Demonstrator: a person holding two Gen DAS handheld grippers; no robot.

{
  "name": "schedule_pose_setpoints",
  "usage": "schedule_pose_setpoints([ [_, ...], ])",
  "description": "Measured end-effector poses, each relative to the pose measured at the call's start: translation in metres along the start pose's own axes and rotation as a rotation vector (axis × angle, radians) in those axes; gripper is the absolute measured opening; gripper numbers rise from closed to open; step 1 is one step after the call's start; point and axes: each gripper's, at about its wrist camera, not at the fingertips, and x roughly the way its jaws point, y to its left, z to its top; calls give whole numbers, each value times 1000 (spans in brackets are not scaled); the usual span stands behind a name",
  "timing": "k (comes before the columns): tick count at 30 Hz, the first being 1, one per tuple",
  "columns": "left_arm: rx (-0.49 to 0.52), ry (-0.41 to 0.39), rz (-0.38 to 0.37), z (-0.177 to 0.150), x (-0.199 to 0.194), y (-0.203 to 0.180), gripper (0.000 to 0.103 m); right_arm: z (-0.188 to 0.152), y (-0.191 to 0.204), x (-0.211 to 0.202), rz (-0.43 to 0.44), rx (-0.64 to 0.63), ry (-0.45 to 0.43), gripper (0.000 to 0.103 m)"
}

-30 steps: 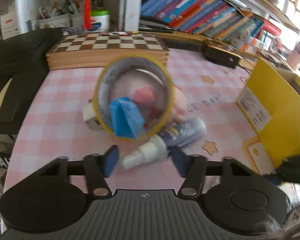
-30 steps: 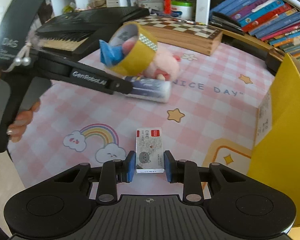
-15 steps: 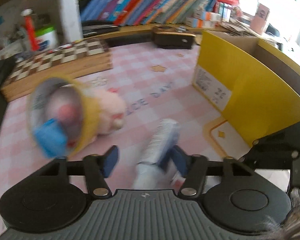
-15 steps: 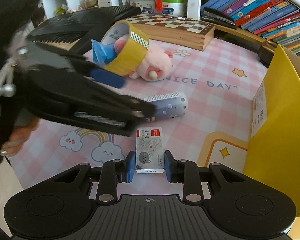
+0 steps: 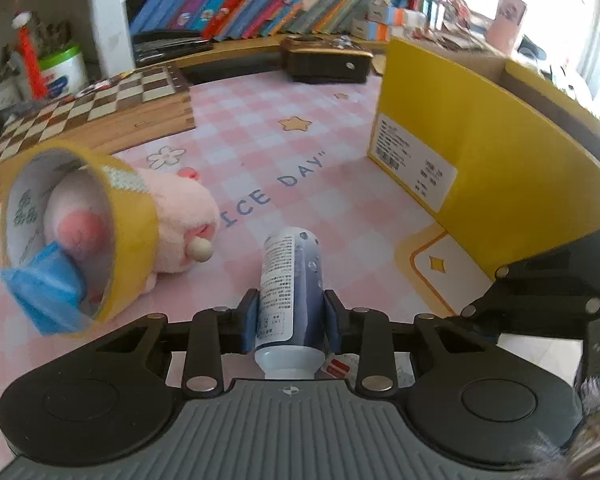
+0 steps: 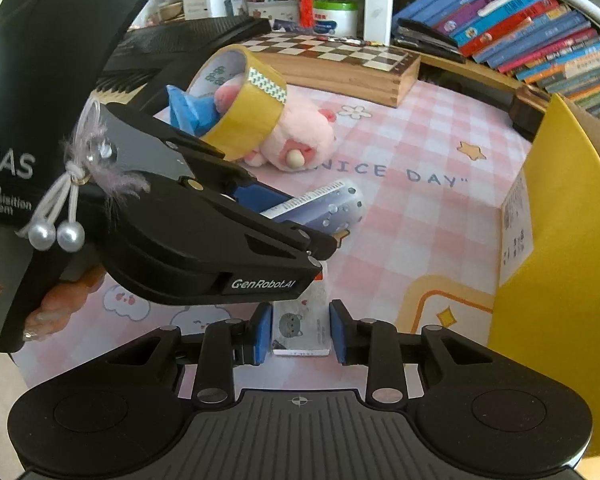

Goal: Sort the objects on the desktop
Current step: 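Grasp the white-blue spray bottle upright with the left gripper, then carry the spray bottle and white-red box with both grippers to the yellow box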

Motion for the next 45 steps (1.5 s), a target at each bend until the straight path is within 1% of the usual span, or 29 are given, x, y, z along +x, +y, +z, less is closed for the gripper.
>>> schedule_pose_setpoints([
  [4,-128,-56,-15,-5,-24,12,30,0,-6,-4,6,36,3,29],
  [10,-238,-140,-18,-16,-74,16,30,-3,-6,-29,23,41,-41,30],
  [15,-308,-197,-14,-27,-111,13,30,0,-1,-54,46,35,-95,30],
  [22,-331,-255,-17,-42,-150,-2,30,-1,6,-86,71,45,-144,30],
  [29,-367,-298,-52,-61,-185,-19,30,-18,16,-116,80,75,-162,30],
  [35,-398,-312,-71,-83,-207,-27,30,-38,27,-135,67,100,-160,30],
  [45,-385,-313,-102,-118,-243,-44,30,-69,55,-161,47,141,-170,30],
])
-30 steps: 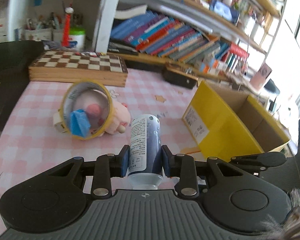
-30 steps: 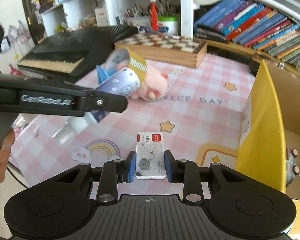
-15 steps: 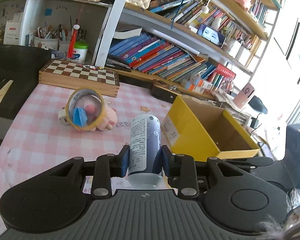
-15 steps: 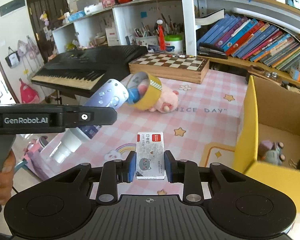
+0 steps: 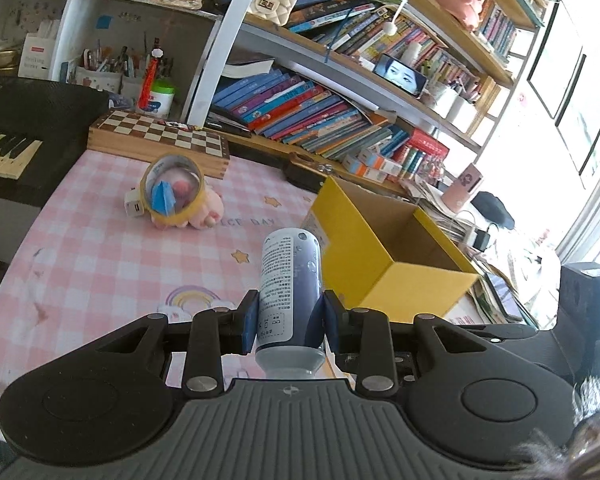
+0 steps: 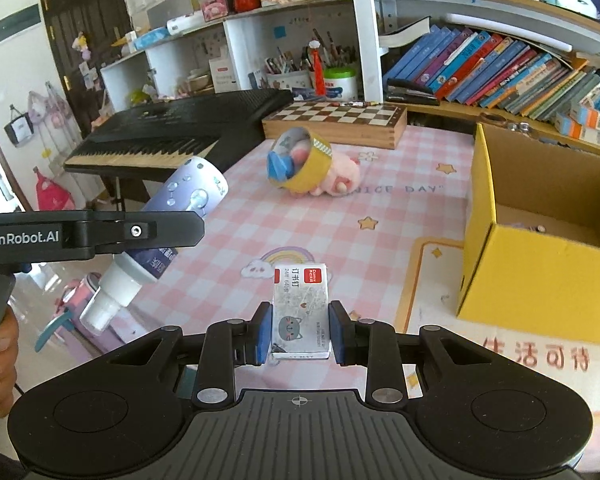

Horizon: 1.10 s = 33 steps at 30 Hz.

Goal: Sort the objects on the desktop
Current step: 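Carry the spray bottle and white-red box with both grippers to the yellow box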

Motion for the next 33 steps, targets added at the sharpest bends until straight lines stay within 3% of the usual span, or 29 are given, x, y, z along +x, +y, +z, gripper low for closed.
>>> schedule_pose_setpoints([
  [16,59,55,-110,-35,-29,-24,30,-46,21,-40,-75,104,-1,30],
  [33,142,148,-298,-44,3,-64,30,-78,-6,-84,-256,264,-21,30],
])
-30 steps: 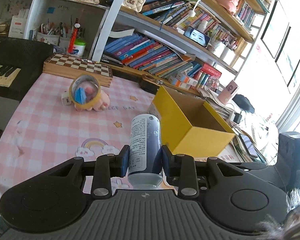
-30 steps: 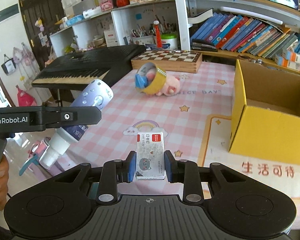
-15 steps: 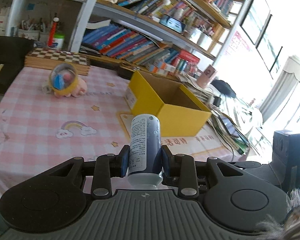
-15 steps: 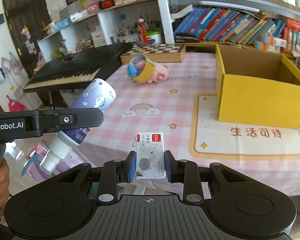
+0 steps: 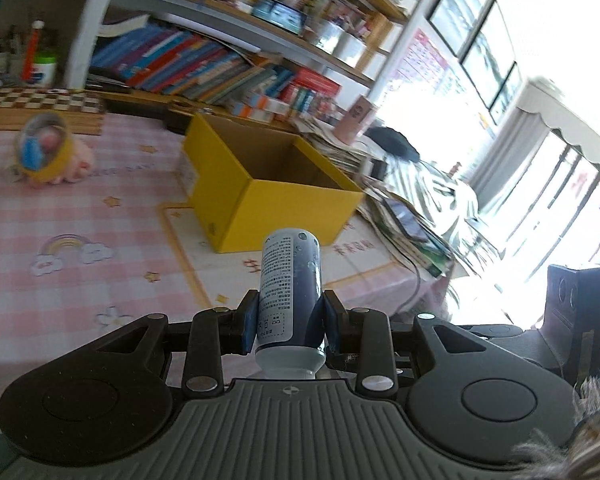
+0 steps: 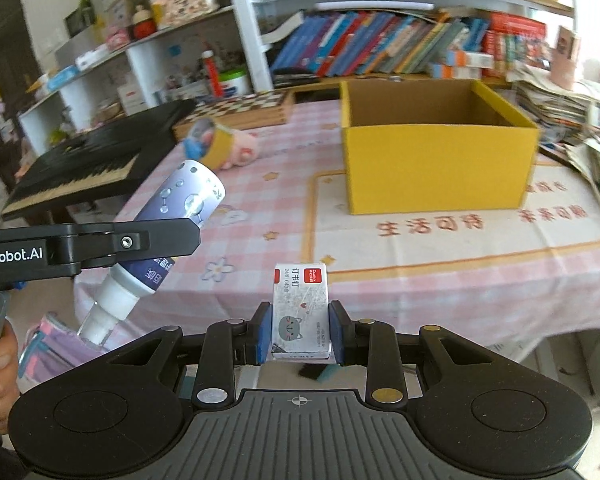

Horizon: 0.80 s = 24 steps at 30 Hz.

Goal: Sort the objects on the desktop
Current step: 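Carry the spray bottle and white-red box with both grippers to the yellow box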

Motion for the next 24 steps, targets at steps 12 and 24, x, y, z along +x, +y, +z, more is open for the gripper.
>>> schedule_pose_setpoints([
  [12,58,48,-92,4,37,-30,30,-6,-39,-16,-88,90,-19,30],
  [24,52,62,-83,13,64,-42,30,4,-68,-10,-77,101,-6,30],
])
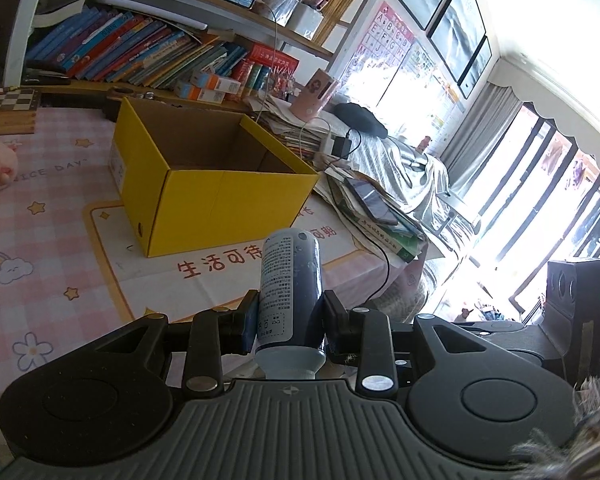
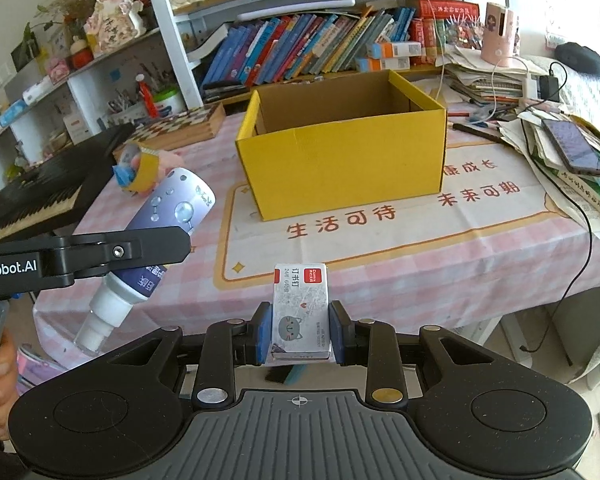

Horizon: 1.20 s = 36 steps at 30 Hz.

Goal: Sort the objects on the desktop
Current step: 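Carry the spray bottle and white-red box with both grippers to the yellow box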

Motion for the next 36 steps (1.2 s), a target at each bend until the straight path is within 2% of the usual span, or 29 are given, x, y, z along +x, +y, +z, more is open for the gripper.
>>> schedule_pose_setpoints([
  [23,-26,-12,91,42,71,-17,30,58,-68,48,90,-38,46,30],
  [29,-6,-47,119,65,89,-23,30,86,-86,59,126,-73,6,30],
  [36,25,-122,169,105,104,-26,30,135,-96,67,180,-123,-79,30],
])
